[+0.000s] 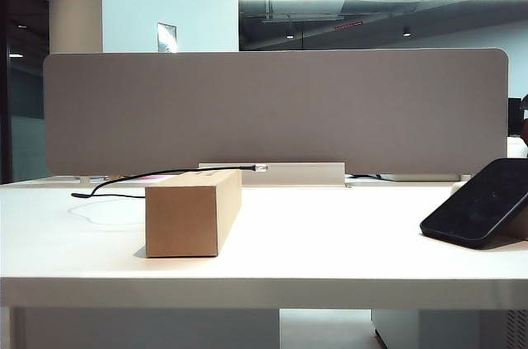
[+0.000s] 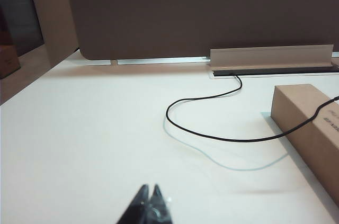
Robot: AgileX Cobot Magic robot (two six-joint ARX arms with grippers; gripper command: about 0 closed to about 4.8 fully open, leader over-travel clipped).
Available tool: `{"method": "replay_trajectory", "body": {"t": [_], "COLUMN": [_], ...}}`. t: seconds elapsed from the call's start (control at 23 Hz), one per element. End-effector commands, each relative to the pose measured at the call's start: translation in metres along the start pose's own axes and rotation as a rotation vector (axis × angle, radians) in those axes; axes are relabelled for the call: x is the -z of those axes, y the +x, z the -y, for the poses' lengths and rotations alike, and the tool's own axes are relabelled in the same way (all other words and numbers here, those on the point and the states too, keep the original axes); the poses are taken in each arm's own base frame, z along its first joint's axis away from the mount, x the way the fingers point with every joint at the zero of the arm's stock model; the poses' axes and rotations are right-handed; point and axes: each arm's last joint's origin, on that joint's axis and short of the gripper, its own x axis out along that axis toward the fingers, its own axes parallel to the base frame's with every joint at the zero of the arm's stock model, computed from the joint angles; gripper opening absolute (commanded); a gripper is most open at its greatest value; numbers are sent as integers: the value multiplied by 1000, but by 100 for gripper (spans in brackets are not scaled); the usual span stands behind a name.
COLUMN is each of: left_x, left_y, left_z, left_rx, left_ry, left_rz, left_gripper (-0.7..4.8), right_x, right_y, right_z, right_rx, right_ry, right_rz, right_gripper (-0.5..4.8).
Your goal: Pick up the charging cable and the phone, plug the charging cable into the charging port on the phone, and finally place them back on the table.
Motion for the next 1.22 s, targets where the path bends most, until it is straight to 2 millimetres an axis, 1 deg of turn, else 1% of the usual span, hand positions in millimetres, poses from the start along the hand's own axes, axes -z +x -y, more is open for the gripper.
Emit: {"method": "replay_trajectory", "body": {"t": [0.04,0.74,1.0,1.22], "left_x": [-2,-3,-3,-3], "left_y": [0,0,0,0], "left_z": [0,0,0,0], "left_rx": [-1,-4,-5,-1], "left_ry": [0,1,1,0], "left_rz": [12,21,19,22], "left_gripper": [-5,-5,-5,-6], "right_x": [1,0,0,-2], "right_y": [0,0,0,0], "right_z": [0,0,4,3], "right_rx": [5,3,119,108], "right_ry": [-4,-4,-3,-3], "right_rz": [4,12,24,28], "right_gripper": [-5,-5,-6,-6]}}
